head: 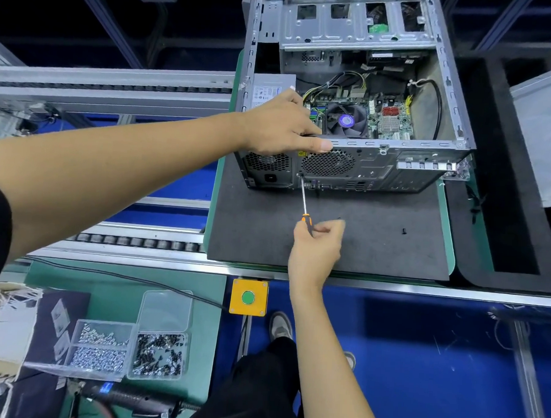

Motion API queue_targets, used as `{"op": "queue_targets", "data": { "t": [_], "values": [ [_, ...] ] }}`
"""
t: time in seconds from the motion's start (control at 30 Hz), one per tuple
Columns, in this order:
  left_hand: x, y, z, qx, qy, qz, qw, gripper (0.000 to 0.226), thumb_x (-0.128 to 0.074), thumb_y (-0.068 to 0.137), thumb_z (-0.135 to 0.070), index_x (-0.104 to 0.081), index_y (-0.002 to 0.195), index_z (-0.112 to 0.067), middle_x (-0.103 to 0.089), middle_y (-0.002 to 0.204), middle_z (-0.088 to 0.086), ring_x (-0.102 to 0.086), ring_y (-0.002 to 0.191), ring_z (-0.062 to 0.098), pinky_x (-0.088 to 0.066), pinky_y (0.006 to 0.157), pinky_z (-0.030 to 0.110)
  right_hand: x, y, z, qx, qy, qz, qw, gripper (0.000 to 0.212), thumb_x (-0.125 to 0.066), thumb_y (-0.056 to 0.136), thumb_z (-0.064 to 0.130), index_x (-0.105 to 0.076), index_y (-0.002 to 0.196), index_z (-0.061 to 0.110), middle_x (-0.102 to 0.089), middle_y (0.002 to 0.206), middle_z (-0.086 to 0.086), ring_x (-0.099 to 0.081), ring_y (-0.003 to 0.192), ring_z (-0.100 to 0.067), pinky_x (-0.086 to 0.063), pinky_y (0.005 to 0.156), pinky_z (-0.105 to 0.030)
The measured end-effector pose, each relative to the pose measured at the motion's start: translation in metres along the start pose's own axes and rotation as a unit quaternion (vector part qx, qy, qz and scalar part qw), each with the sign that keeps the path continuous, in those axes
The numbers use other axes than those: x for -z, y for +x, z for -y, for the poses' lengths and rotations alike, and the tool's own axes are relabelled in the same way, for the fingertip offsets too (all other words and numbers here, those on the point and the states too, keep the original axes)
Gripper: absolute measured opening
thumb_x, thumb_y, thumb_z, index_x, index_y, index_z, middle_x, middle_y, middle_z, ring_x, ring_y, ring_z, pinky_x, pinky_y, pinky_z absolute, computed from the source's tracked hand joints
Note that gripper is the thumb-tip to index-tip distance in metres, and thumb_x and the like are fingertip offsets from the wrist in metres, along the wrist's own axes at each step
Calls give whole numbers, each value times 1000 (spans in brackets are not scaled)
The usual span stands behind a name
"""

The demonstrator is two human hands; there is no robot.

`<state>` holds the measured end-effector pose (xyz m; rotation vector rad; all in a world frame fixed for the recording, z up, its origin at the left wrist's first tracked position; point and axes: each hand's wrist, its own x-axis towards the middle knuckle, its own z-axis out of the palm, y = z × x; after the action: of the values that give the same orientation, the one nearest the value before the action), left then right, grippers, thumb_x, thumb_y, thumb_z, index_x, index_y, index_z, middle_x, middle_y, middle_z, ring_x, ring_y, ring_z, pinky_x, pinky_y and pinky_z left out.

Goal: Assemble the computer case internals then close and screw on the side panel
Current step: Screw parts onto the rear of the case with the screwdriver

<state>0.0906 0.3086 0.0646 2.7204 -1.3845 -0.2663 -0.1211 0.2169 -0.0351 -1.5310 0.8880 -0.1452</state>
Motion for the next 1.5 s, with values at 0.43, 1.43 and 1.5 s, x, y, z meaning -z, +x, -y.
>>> {"op": "queue_targets", "data": {
  "t": [0.43,1.43,1.5],
  "values": [
    [3,-1,-2,6,-14,8,1000,61,-29,106,-60,-45,72,-11,-54,69,14,-47,74,26,-23,106,36,-1,-2,17,-265,236,145,924,6,-61,91,14,-57,86,12,-72,67,-7,-65,49,-16,-33,37,-20],
    [2,0,-1,4,-6,-1,1000,63,-27,105,-61,-46,72,-12,-53,66,13,-48,73,26,-21,101,29,-11,-1,-8,124,-249,-31,960,39,-65,86,27,-29,102,29,-57,64,6,-51,53,-22,-37,53,-32],
    [3,-1,-1,5,0,5,1000,62,-28,105,-60,-47,72,-11,-53,66,13,-48,73,26,-23,104,33,-12,-3,-7,134,-271,-20,953,39,-63,89,21,-25,93,28,-52,60,5,-48,51,-23,-37,51,-32]
  ]
}}
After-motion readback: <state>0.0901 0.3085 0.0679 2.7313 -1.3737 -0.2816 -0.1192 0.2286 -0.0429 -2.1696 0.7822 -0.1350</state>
